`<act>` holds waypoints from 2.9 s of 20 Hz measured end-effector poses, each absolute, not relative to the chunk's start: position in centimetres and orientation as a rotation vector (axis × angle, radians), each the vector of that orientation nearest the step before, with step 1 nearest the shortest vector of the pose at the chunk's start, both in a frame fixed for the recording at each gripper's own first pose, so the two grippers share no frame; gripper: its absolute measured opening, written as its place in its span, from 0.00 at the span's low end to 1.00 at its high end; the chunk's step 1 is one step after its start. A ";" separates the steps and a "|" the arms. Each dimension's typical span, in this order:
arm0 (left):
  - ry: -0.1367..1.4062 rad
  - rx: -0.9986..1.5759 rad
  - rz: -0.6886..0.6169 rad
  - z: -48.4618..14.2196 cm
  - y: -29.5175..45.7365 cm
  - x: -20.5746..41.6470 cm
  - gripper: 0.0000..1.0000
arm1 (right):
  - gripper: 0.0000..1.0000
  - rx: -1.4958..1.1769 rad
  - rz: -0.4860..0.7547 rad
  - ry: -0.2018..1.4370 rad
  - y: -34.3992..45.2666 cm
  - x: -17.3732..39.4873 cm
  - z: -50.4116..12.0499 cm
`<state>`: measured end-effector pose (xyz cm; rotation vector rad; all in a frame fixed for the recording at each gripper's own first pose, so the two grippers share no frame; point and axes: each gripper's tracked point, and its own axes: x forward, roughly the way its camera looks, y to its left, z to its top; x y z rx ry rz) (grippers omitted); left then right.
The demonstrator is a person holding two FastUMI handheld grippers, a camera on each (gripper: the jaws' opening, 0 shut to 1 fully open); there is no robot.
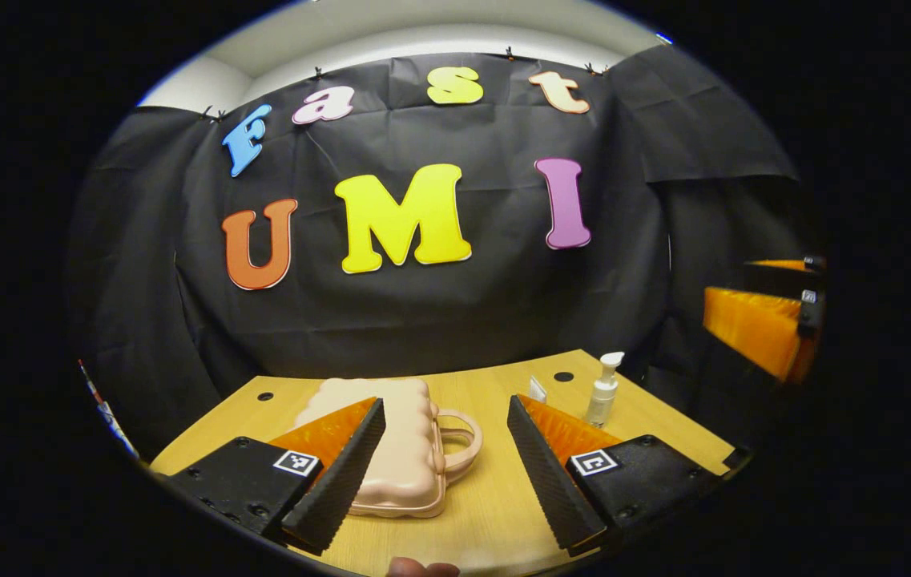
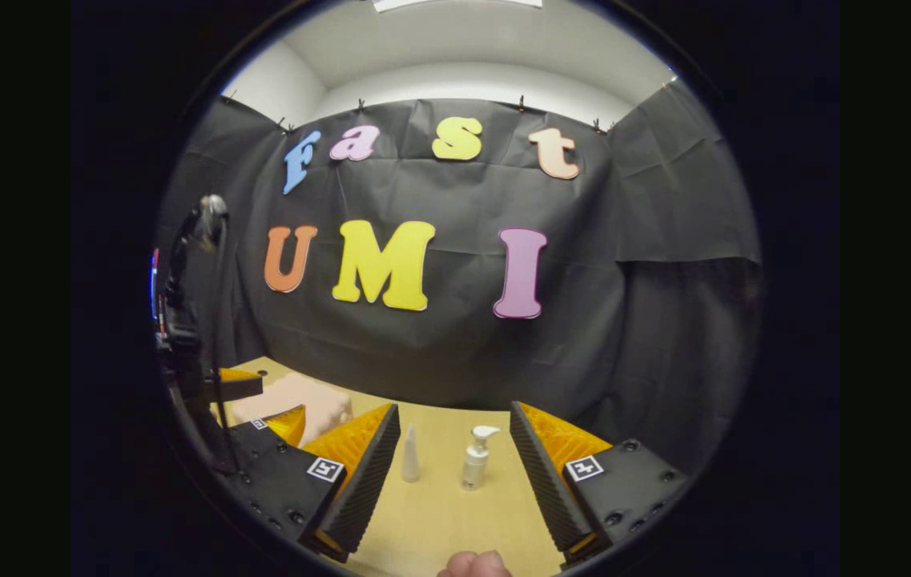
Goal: First open the suitcase, pack the skin care products into it, and then close the suitcase.
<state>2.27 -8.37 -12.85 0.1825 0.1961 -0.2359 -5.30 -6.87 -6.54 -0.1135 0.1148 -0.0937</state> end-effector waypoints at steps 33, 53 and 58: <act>0.642 1.040 -0.316 -30.7 -9.2 11.6 0.42 | 0.82 -0.078 -0.311 0.168 -17.5 -6.0 -10.4; 0.314 0.316 -0.159 -7.9 8.7 14.7 0.03 | 0.82 -0.086 -0.172 0.056 -4.4 -1.0 -5.0; 0.232 0.095 -0.003 -8.0 22.0 15.1 0.03 | 0.81 -0.130 -0.141 0.064 -0.5 0.8 -4.3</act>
